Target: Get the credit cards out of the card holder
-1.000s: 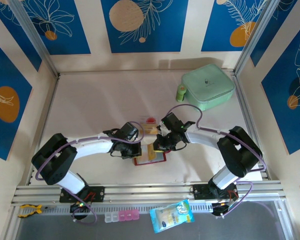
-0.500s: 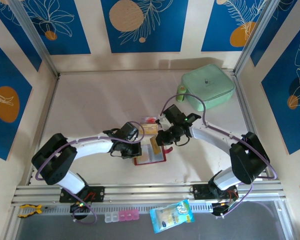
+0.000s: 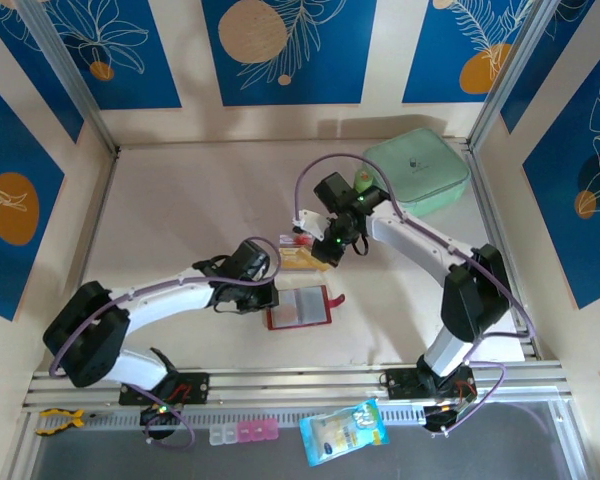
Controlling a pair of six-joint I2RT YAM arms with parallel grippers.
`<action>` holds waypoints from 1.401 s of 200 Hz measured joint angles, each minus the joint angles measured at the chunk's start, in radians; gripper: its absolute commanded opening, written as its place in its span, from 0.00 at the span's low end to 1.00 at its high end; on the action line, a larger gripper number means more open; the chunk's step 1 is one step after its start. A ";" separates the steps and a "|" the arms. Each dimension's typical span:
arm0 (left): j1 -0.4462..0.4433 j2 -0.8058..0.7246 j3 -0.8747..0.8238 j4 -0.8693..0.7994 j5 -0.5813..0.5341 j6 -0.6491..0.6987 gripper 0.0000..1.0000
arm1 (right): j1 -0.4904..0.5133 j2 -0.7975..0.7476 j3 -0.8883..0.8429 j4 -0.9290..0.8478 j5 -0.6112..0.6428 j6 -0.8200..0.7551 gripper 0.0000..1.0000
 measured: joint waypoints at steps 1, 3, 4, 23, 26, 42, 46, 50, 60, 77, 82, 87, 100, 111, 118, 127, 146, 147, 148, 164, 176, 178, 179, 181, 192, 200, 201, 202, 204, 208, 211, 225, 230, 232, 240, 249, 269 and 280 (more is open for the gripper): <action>0.000 -0.002 -0.001 0.000 -0.001 0.000 0.12 | 0.000 0.005 0.006 -0.002 0.002 -0.008 0.00; 0.001 -0.007 -0.002 -0.002 -0.002 0.000 0.12 | -0.001 0.010 0.013 -0.006 0.003 -0.018 0.00; 0.002 -0.011 -0.003 -0.002 -0.003 0.000 0.12 | -0.001 0.015 0.019 -0.010 0.003 -0.026 0.00; 0.009 -0.053 -0.022 -0.015 -0.013 0.000 0.13 | -0.002 0.087 0.118 -0.056 0.024 -0.111 0.00; 0.010 -0.059 -0.025 -0.017 -0.014 0.000 0.13 | -0.002 0.099 0.134 -0.063 0.028 -0.120 0.00; 0.016 -0.088 -0.044 -0.032 -0.020 0.000 0.13 | -0.002 0.162 0.210 -0.085 0.043 -0.169 0.00; 0.017 -0.095 -0.048 -0.035 -0.021 0.000 0.13 | -0.002 0.175 0.225 -0.090 0.046 -0.178 0.00; 0.019 -0.101 -0.052 -0.040 -0.022 0.000 0.13 | -0.002 0.191 0.242 -0.093 0.046 -0.188 0.00; 0.021 -0.113 -0.058 -0.050 -0.026 -0.001 0.13 | -0.002 0.221 0.274 -0.103 0.052 -0.210 0.00; 0.026 -0.134 -0.071 -0.056 -0.030 -0.001 0.13 | -0.003 0.266 0.321 -0.115 0.053 -0.238 0.00; 0.027 -0.140 -0.075 -0.058 -0.033 -0.001 0.13 | -0.003 0.277 0.332 -0.120 0.053 -0.245 0.00; 0.028 -0.146 -0.079 -0.058 -0.034 -0.002 0.14 | -0.003 0.287 0.341 -0.123 0.053 -0.250 0.00; 0.031 -0.162 -0.092 -0.060 -0.037 -0.003 0.13 | -0.003 0.309 0.357 -0.127 0.053 -0.264 0.00; 0.033 -0.171 -0.100 -0.063 -0.040 -0.004 0.13 | -0.003 0.325 0.365 -0.127 0.050 -0.270 0.01; 0.034 -0.174 -0.103 -0.067 -0.040 -0.004 0.14 | -0.003 0.334 0.370 -0.127 0.049 -0.275 0.01; 0.036 -0.175 -0.106 -0.072 -0.040 -0.004 0.14 | -0.003 0.342 0.372 -0.126 0.048 -0.280 0.03; 0.039 -0.180 -0.113 -0.074 -0.040 -0.004 0.14 | -0.002 0.358 0.373 -0.127 0.045 -0.287 0.10; 0.039 -0.180 -0.113 -0.074 -0.040 -0.004 0.14 | -0.003 0.358 0.373 -0.127 0.045 -0.287 0.10; 0.039 -0.180 -0.113 -0.074 -0.040 -0.004 0.14 | -0.003 0.359 0.373 -0.127 0.045 -0.287 0.11; 0.039 -0.183 -0.115 -0.075 -0.040 -0.004 0.14 | -0.002 0.370 0.373 -0.130 0.046 -0.288 0.17; 0.040 -0.183 -0.116 -0.075 -0.040 -0.004 0.14 | -0.002 0.374 0.373 -0.130 0.046 -0.290 0.18; 0.040 -0.183 -0.116 -0.075 -0.040 -0.004 0.14 | -0.003 0.374 0.373 -0.130 0.046 -0.291 0.18; 0.040 -0.183 -0.116 -0.075 -0.040 -0.004 0.14 | -0.002 0.374 0.373 -0.130 0.047 -0.290 0.18; 0.040 -0.183 -0.116 -0.075 -0.040 -0.004 0.14 | -0.003 0.374 0.373 -0.130 0.046 -0.291 0.18; 0.040 -0.183 -0.116 -0.074 -0.040 -0.004 0.14 | -0.003 0.373 0.373 -0.130 0.047 -0.290 0.18; 0.040 -0.183 -0.116 -0.073 -0.040 -0.004 0.14 | -0.003 0.373 0.373 -0.130 0.047 -0.290 0.18; 0.040 -0.183 -0.116 -0.073 -0.040 -0.004 0.14 | -0.003 0.373 0.373 -0.130 0.047 -0.290 0.18; 0.040 -0.183 -0.116 -0.073 -0.040 -0.004 0.14 | -0.003 0.373 0.373 -0.130 0.047 -0.290 0.18; 0.040 -0.182 -0.116 -0.073 -0.040 -0.004 0.14 | -0.002 0.373 0.373 -0.130 0.047 -0.290 0.18; 0.040 -0.182 -0.116 -0.072 -0.040 -0.004 0.14 | -0.003 0.373 0.373 -0.130 0.047 -0.290 0.18; 0.040 -0.180 -0.116 -0.072 -0.040 -0.004 0.14 | -0.002 0.373 0.372 -0.129 0.046 -0.287 0.18; 0.040 -0.171 -0.116 -0.067 -0.039 -0.004 0.14 | -0.002 0.361 0.364 -0.123 0.046 -0.274 0.18; 0.040 -0.163 -0.116 -0.064 -0.037 -0.004 0.14 | -0.002 0.353 0.356 -0.120 0.043 -0.267 0.18; 0.040 -0.160 -0.116 -0.063 -0.037 -0.003 0.14 | -0.002 0.349 0.352 -0.118 0.042 -0.260 0.18; 0.041 -0.145 -0.116 -0.055 -0.034 -0.003 0.14 | -0.002 0.328 0.335 -0.110 0.038 -0.243 0.18; 0.041 -0.128 -0.115 -0.047 -0.027 -0.003 0.13 | -0.002 0.300 0.311 -0.098 0.031 -0.223 0.18; 0.042 -0.089 -0.114 -0.020 -0.009 -0.003 0.13 | 0.003 0.214 0.240 -0.055 0.007 -0.140 0.17; 0.042 -0.066 -0.110 -0.003 0.000 -0.003 0.12 | 0.010 0.161 0.192 -0.019 -0.011 -0.068 0.17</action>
